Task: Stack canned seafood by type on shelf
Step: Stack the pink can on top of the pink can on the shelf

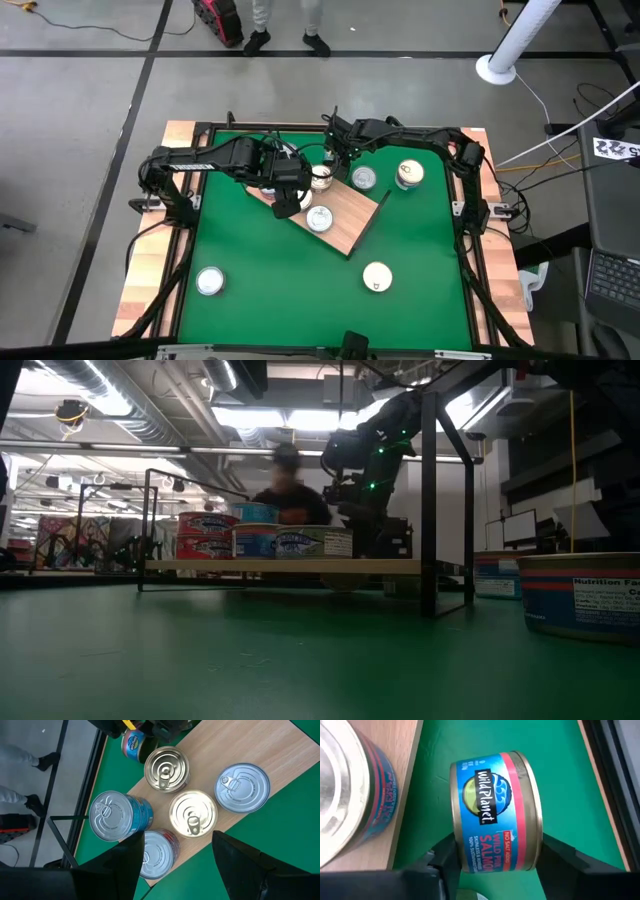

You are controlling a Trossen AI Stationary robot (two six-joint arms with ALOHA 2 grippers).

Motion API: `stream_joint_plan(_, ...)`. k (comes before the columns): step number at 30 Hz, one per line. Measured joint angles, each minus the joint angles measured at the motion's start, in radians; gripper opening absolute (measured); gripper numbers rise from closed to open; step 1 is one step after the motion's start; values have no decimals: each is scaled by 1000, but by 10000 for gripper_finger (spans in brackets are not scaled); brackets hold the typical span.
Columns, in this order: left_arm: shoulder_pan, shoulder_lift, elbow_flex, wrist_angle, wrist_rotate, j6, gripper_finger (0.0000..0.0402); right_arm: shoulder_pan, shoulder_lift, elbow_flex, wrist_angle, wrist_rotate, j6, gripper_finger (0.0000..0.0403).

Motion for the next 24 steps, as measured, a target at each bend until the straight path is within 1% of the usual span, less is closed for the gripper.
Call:
stream_joint_plan(3,0,0,0,0,0,8,227,0,0,0,3,0,-1,185)
stream_joint_plan(9,0,-9,0,-30,0,35,227,0,-1,0,1,1,-28,191)
stream_joint_plan(13,-4,-59,0,-40,-3,16,227,0,-5,13,-31,6,-66,201)
stream_joint_plan(18,-32,-141,0,-42,-66,-30,227,0,-11,82,-106,41,-106,188)
stream_joint_plan(21,-74,-191,0,-42,-125,-81,227,0,-11,132,-151,71,-132,189)
stream_joint_plan(24,-136,-225,-1,-42,-204,-121,227,0,-12,197,-208,90,-144,194)
